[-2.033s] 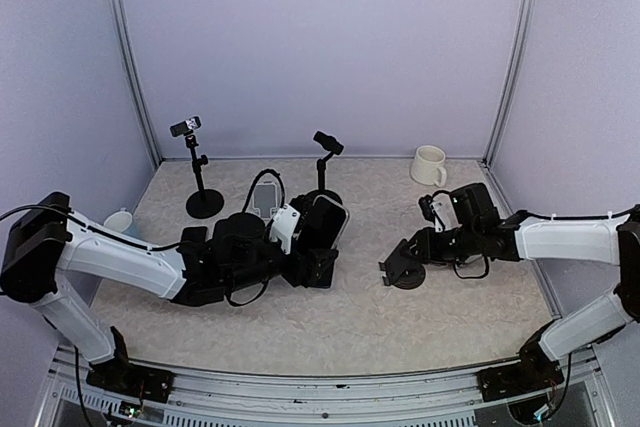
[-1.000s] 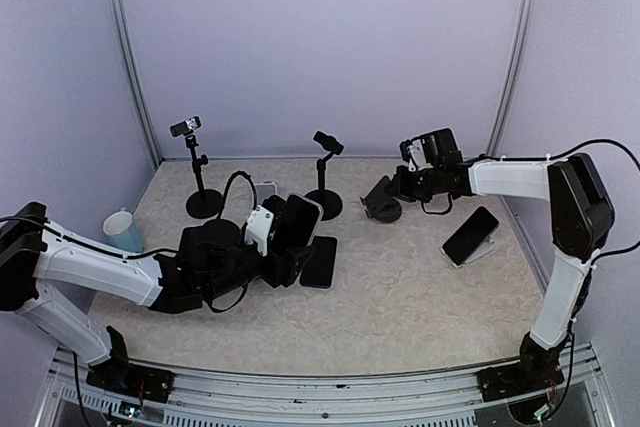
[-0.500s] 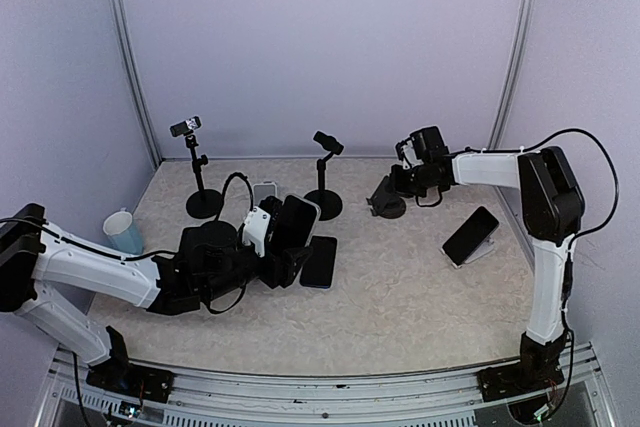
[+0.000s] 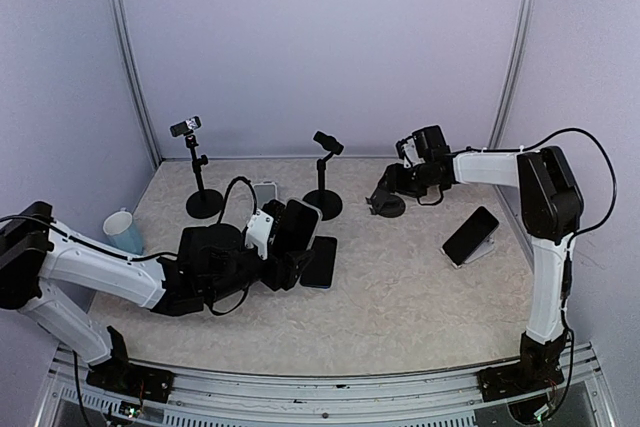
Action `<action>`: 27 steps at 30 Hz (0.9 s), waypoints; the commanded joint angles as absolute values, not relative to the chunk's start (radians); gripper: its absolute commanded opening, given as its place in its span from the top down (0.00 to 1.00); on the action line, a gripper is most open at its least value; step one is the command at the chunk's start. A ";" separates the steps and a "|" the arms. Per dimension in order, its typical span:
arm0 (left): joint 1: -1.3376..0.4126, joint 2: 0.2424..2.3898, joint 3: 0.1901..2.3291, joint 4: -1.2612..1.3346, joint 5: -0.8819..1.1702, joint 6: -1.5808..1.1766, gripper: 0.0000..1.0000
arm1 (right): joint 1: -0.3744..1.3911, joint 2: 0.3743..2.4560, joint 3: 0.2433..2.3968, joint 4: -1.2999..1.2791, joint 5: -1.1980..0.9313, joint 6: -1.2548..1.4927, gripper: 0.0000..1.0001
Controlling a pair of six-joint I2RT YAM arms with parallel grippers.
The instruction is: Remove the phone from the phone stand
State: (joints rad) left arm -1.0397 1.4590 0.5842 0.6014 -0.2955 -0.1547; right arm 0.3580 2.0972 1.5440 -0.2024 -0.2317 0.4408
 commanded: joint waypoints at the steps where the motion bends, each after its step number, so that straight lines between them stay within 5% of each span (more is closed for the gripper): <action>1: -1.037 1.480 0.629 0.689 -0.296 -0.177 0.50 | 0.348 1.984 1.476 -0.139 -0.286 0.437 0.41; 11: -1.050 1.532 0.674 0.719 -0.311 -0.213 0.50 | 0.345 1.770 1.250 -0.015 -0.438 0.435 0.32; 27: -1.092 1.658 0.835 0.679 -0.398 -0.266 0.49 | 0.386 1.438 0.931 0.192 -0.657 0.544 0.32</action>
State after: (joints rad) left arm -1.0805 1.6375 0.7712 0.6392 -0.3534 -0.2417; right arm 0.3618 1.5158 0.9859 0.1051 -0.5911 0.4961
